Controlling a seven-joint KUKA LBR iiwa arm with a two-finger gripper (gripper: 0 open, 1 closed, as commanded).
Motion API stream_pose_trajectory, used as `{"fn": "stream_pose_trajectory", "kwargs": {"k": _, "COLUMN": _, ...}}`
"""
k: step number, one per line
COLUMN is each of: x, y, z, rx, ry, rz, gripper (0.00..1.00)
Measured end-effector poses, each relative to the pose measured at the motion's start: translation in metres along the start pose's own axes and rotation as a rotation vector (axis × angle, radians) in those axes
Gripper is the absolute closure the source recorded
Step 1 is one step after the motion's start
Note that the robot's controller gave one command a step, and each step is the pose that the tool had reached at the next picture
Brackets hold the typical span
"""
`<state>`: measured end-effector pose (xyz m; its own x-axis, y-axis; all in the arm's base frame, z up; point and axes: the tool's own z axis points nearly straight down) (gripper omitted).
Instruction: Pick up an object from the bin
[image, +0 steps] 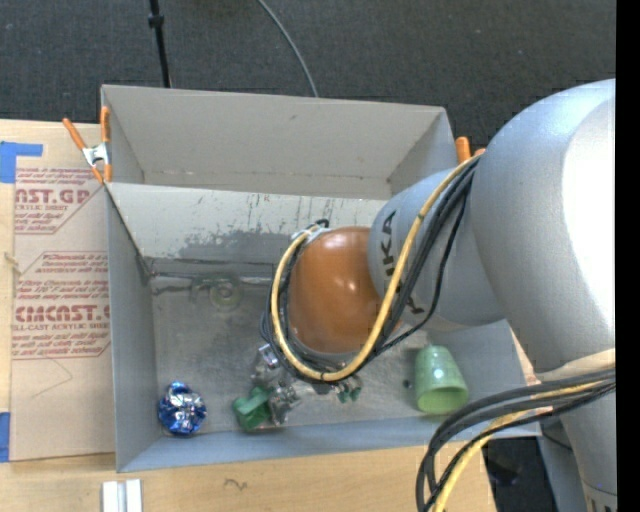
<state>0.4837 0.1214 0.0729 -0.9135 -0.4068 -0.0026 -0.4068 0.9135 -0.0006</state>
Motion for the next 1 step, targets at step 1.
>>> {"fn": "stream_pose_trajectory", "kwargs": {"k": 1, "x": 0.0018, "y": -0.0303, "z": -0.1758, "rx": 0.002, "ry": -0.006, "rz": -0.113, "gripper": 1.0}}
